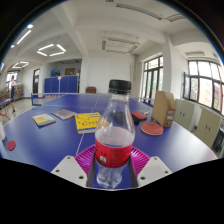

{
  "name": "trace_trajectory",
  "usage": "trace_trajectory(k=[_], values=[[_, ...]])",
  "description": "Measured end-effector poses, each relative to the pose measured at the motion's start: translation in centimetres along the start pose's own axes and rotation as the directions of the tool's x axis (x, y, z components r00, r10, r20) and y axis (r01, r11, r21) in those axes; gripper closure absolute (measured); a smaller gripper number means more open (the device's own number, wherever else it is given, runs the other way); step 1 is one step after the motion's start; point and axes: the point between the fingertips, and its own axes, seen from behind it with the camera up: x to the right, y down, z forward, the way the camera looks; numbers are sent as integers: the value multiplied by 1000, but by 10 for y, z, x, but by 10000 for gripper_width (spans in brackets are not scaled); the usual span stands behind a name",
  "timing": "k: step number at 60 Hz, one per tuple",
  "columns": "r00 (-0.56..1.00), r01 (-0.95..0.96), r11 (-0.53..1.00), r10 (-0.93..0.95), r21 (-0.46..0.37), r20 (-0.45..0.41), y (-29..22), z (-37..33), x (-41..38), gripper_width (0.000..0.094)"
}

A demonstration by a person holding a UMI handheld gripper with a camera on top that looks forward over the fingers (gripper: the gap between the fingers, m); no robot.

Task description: Pour water

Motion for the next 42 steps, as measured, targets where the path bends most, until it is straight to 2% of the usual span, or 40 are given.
trace_trajectory(k=[4, 13, 25, 34, 42], values=[[999, -21, 999, 22, 30, -25, -3, 1, 3, 457], [997, -29, 999, 32, 45, -77, -5, 2, 7, 616], [983, 22, 998, -11, 59, -182, -30, -19, 23, 617], [913, 209, 976, -171, 64, -369, -95, -62, 35, 617], [755, 462, 886, -369, 40, -543, -185, -114, 9, 617]])
